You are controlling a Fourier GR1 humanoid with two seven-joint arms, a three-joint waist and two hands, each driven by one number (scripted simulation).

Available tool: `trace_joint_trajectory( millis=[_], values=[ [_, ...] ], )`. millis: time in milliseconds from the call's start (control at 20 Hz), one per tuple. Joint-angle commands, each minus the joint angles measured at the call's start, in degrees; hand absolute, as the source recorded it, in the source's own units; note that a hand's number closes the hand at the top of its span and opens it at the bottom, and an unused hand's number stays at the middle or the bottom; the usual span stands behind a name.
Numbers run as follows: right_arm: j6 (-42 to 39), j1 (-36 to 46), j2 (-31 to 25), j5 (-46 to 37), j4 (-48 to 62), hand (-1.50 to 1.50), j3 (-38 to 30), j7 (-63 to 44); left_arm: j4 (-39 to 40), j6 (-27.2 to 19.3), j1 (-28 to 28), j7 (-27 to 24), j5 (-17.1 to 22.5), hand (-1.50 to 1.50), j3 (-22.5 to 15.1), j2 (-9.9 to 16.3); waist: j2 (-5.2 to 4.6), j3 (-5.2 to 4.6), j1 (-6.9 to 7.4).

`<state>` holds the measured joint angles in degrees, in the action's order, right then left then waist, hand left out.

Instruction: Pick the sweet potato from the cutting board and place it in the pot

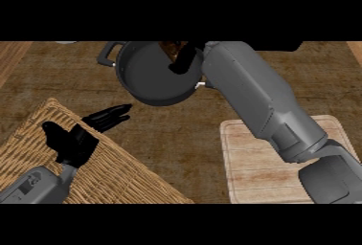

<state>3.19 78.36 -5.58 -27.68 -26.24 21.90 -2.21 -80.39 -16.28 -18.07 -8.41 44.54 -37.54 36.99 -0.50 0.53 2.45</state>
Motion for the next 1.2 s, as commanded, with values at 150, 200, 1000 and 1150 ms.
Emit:
trace_joint_trajectory(
  millis=[150,200,1000,1150],
  values=[
    [1.8,3.7,5.4,-9.8,8.7,1.50,8.7,-7.6,4.3,-0.2,-1.3,4.0,-3.4,0.00,-5.2,-1.0,-1.21,-0.68,0.80],
    [-3.3,5.3,5.4,-8.4,9.7,1.50,8.4,-9.6,2.8,-1.3,-0.4,3.7,-4.0,0.00,-6.6,-1.7,-1.10,-0.69,1.73],
    [1.8,1.0,5.6,7.3,6.3,-1.50,-4.0,-9.1,3.3,0.0,-2.4,1.7,-2.4,0.00,-8.7,-1.6,-1.98,-0.40,4.75],
    [6.9,1.9,5.6,12.8,4.3,-1.50,-9.9,-6.6,5.0,0.1,-3.8,2.2,-1.5,0.00,-7.5,-1.1,-2.04,-0.41,3.60]
  ],
)
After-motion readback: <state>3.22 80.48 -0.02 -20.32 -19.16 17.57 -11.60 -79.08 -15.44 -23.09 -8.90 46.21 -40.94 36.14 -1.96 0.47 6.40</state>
